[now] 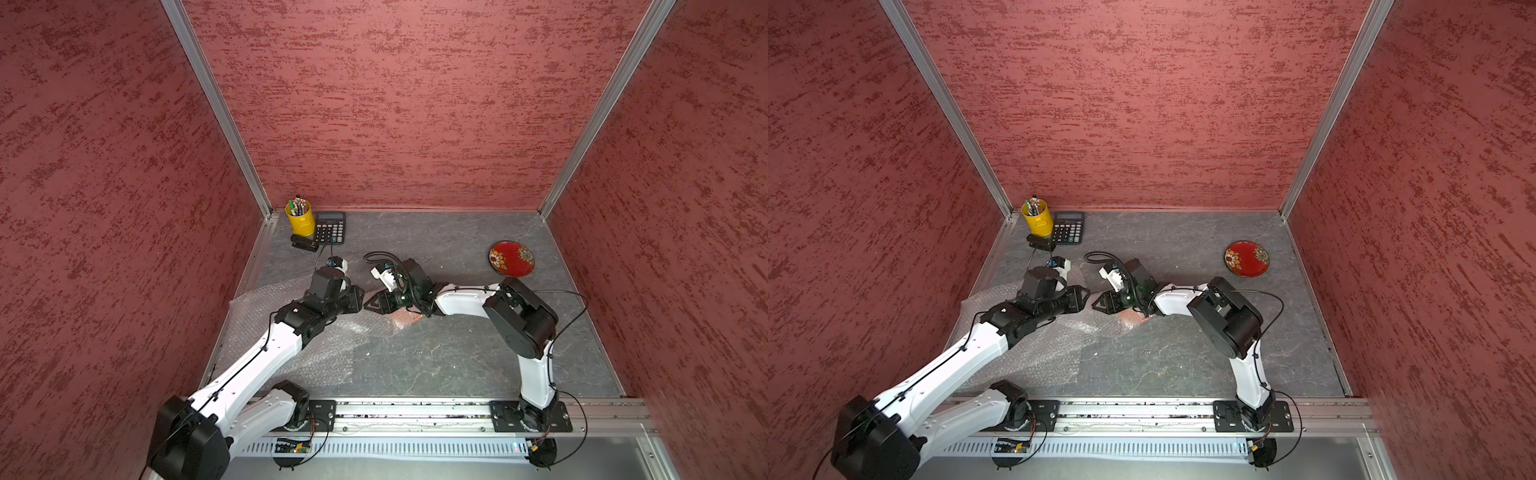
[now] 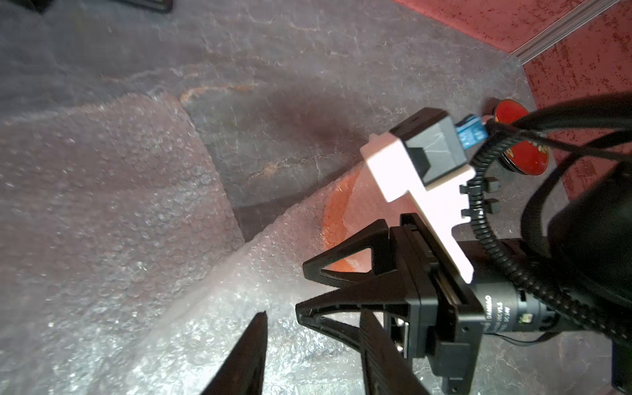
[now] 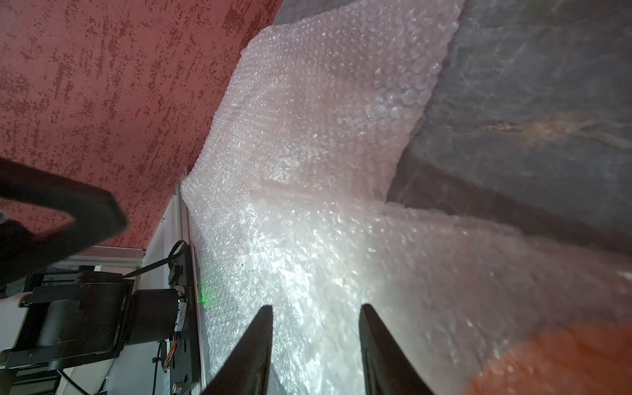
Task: Unpack dinner plates from bubble wrap
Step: Unwrap the bubble wrap at the center of the board.
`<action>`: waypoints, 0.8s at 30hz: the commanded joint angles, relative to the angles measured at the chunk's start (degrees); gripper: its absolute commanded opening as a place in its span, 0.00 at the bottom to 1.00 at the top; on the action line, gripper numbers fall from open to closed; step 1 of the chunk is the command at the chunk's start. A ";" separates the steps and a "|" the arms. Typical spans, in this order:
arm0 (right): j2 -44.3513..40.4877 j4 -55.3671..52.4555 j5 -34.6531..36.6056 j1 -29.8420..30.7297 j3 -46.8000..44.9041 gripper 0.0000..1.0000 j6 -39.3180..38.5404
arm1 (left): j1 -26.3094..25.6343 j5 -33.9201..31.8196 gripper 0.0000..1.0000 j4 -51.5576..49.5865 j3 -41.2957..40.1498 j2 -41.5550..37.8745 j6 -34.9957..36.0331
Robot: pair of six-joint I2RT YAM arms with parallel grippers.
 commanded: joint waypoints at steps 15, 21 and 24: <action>-4.84 2.67 4.16 0.27 -2.66 0.40 0.55 | 5.50 15.76 0.14 10.28 1.02 17.87 -5.85; -7.87 -1.51 10.89 0.29 -2.69 0.40 -1.83 | 5.50 15.30 0.13 12.18 -0.61 21.44 -6.12; -8.80 -4.30 14.87 0.23 -2.41 0.42 -3.35 | 5.41 15.24 0.13 12.72 -1.16 22.63 -6.10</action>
